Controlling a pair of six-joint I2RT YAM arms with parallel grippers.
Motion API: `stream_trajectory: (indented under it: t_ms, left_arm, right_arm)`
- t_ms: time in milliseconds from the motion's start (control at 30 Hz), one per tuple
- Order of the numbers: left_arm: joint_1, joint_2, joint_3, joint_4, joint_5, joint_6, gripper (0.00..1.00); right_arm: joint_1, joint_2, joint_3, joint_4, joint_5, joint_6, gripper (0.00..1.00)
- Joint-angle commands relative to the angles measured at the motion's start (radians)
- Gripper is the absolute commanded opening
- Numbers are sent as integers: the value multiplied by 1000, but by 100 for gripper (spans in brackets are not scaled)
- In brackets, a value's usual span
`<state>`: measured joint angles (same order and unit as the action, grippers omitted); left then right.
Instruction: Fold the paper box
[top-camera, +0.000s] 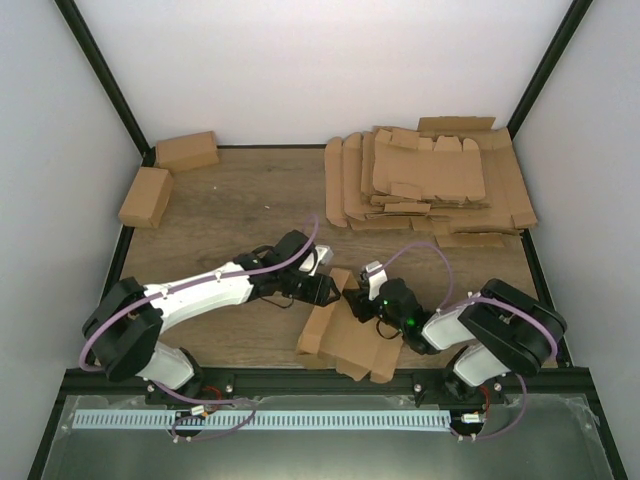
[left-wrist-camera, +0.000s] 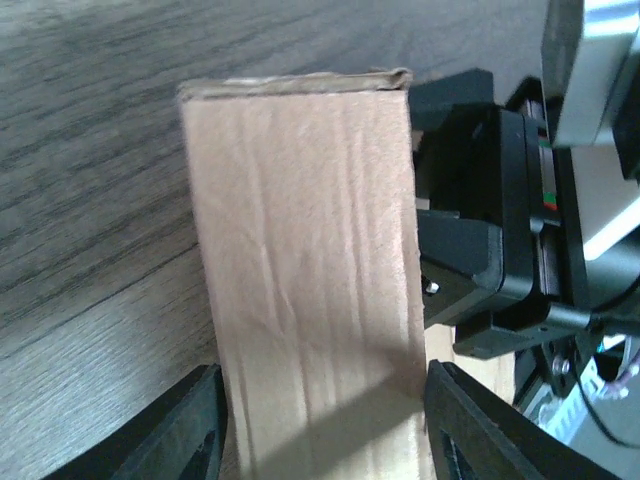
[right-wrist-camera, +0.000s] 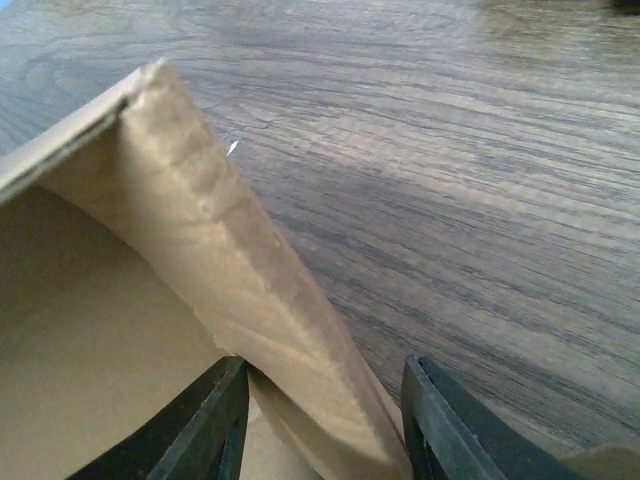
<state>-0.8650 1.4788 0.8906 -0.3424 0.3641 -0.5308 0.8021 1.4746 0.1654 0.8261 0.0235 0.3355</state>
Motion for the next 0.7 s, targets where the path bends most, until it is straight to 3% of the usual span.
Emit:
stream_trajectory:
  t_ms: [0, 333, 667]
  left_arm:
    - [-6, -40, 1, 24, -75, -35, 59]
    - [-5, -60, -24, 40, -144, -64, 63]
    - [67, -133, 37, -50, -182, 3, 76]
  right_arm:
    - [8, 21, 15, 38, 61, 30, 43]
    - [8, 58, 15, 62, 88, 61, 36]
    - [8, 79, 14, 71, 97, 65, 35]
